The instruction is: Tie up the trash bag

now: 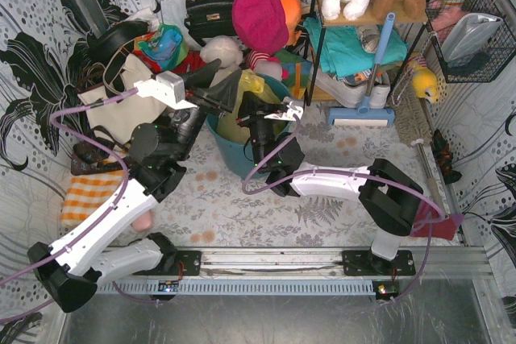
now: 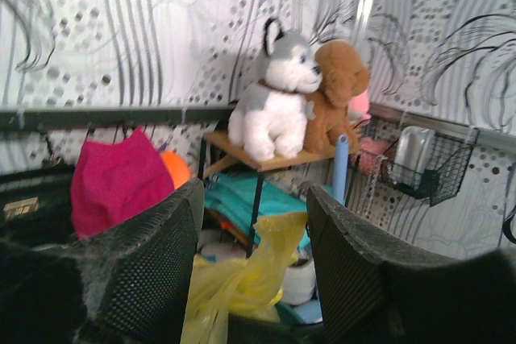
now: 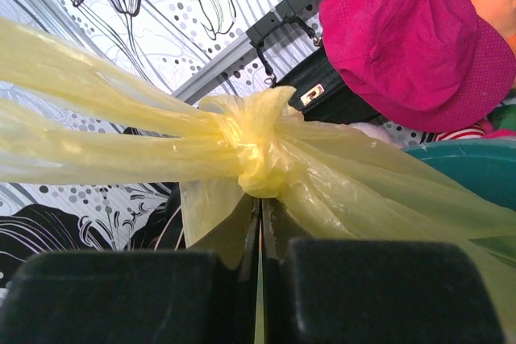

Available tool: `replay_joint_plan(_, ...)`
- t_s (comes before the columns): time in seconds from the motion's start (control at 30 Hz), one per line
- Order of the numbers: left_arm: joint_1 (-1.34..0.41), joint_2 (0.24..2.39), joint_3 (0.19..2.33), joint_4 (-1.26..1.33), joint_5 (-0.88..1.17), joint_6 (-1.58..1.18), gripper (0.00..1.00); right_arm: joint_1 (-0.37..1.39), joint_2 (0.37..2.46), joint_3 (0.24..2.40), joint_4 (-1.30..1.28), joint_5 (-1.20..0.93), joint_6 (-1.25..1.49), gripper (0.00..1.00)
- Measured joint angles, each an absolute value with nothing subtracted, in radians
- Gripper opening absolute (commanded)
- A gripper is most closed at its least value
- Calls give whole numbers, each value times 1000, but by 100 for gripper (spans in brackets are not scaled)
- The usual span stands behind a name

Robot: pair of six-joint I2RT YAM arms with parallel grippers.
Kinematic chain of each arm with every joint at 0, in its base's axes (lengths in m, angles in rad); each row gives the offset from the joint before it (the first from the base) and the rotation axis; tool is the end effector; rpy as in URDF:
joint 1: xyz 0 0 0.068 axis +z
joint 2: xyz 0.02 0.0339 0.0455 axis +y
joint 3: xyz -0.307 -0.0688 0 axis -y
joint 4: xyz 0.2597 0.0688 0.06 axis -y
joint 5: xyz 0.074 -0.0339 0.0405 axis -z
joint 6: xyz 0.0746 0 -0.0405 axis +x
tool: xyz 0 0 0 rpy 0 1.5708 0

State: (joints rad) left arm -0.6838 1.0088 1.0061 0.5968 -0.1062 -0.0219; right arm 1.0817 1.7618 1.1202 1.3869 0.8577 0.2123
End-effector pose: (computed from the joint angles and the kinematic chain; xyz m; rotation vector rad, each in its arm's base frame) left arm 0.1903 -0.1449 0.5155 0.2284 0.9702 -0.5957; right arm 0.2436 0.3376 0.3908 0.4169 1.0675 0.8020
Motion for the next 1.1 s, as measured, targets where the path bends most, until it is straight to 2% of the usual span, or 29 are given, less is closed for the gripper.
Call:
replay_joint_plan(0.2, -557, 1016, 1028, 408, -122, -198, 58, 1082, 1730, 1115, 1354, 858, 220, 0)
replay_joint_plan(0.33, -386, 1038, 996, 382, 30, -377, 58, 1082, 1716, 1114, 1331, 857, 229, 0)
replay_joint_plan(0.47, -268, 1055, 937, 424, 218, -548, 62, 1082, 1715, 1114, 1308, 857, 243, 0)
replay_joint_plan(0.57, -239, 1065, 902, 484, 339, -633, 66, 1082, 1715, 1114, 1291, 854, 246, 0)
replay_joint_plan(0.7, -231, 1038, 860, 549, 421, -675, 66, 1082, 1715, 1114, 1278, 854, 250, 0)
replay_joint_plan(0.93, -228, 849, 777, 610, 351, -653, 69, 1082, 1715, 1114, 1248, 853, 276, 0)
replay_joint_plan(1.1, -226, 762, 742, 668, 305, -631, 68, 1082, 1715, 1114, 1230, 853, 280, 0)
